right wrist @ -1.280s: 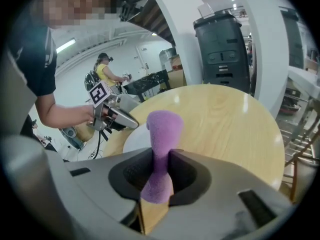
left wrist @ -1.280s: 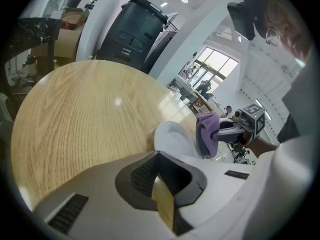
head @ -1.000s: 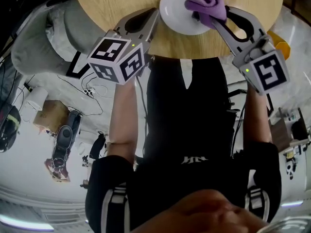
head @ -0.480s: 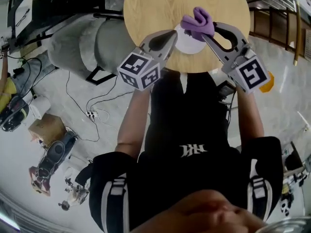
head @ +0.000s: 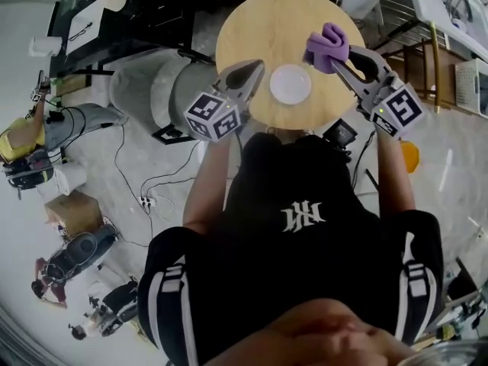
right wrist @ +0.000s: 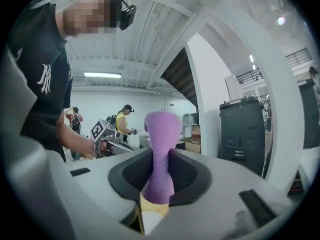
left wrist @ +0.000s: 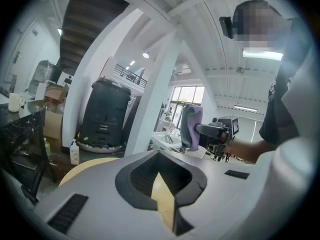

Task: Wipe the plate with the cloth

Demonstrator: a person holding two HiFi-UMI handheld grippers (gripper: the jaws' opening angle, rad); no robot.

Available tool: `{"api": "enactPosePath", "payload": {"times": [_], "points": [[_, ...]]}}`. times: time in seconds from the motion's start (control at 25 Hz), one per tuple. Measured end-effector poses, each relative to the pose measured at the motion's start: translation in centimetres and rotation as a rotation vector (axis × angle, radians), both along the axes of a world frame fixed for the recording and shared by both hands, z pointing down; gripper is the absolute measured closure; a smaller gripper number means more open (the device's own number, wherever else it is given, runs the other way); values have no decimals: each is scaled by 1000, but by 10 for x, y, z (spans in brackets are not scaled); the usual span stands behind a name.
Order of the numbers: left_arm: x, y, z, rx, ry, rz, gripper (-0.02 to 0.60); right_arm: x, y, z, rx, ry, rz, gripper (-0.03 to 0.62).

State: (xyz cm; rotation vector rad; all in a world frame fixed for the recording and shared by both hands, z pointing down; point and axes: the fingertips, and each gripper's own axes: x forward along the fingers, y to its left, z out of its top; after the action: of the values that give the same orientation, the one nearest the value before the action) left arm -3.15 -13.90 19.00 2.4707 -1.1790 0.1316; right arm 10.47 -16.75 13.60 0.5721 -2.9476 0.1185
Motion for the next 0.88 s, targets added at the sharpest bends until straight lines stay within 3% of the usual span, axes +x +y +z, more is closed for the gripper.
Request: {"api": "enactPosePath", "payload": {"times": [0.16, 0.36, 0.56, 0.88], "points": [[-7, 4, -12, 32, 14, -46, 580, 20, 2, -7, -33, -51, 4, 510], [-7, 6, -20, 42, 7, -66, 580, 23, 14, 6, -228, -194, -52, 502], [13, 14, -21, 39, -9, -40, 580, 31, 15, 13, -229, -242, -47, 503], [12, 36, -8, 0, -11, -52, 580, 32, 28, 35, -179, -154, -69, 522]]}}
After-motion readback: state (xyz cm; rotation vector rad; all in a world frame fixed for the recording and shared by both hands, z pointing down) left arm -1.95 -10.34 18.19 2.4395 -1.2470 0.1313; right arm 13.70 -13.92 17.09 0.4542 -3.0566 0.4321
